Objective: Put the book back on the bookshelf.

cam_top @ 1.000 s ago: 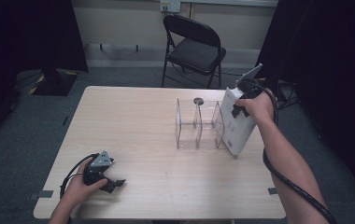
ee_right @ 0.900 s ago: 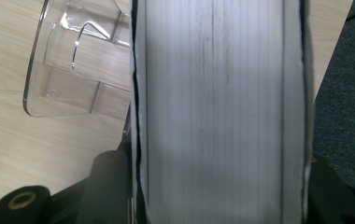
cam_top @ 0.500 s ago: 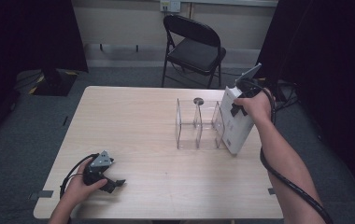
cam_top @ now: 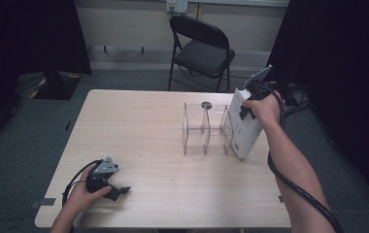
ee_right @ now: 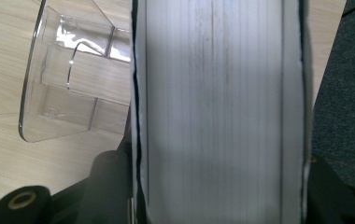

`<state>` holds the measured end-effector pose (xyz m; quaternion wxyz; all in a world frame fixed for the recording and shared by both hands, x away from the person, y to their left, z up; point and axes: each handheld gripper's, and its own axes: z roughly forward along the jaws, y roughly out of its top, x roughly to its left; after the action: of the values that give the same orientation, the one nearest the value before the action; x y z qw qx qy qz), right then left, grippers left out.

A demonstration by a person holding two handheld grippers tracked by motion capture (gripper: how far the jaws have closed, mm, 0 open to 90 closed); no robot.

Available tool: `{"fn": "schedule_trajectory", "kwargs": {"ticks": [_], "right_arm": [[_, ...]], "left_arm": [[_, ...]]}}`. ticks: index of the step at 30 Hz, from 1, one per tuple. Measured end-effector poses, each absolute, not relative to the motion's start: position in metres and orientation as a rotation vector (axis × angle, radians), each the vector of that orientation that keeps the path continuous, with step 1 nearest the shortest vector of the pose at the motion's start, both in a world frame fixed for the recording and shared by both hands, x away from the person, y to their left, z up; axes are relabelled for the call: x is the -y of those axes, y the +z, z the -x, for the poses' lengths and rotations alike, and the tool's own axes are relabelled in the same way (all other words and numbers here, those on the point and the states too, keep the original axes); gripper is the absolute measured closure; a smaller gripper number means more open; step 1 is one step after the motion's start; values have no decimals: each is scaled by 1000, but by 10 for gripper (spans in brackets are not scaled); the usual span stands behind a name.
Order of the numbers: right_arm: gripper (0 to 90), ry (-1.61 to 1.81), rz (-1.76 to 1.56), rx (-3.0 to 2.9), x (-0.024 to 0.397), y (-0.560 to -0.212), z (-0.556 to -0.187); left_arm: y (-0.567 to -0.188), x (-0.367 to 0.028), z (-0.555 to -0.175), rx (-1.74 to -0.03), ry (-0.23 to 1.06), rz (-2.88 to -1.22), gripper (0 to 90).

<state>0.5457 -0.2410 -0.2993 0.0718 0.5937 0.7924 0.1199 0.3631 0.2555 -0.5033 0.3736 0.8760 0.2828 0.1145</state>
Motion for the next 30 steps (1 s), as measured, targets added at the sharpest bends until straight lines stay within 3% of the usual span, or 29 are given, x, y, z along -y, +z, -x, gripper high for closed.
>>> {"fn": "schedule_trajectory", "kwargs": {"ticks": [30], "right_arm": [[525, 340, -1835, -2336, 239, -303, -556]], "left_arm": [[-503, -256, -363, -724, 293, -2244, 0]]}}
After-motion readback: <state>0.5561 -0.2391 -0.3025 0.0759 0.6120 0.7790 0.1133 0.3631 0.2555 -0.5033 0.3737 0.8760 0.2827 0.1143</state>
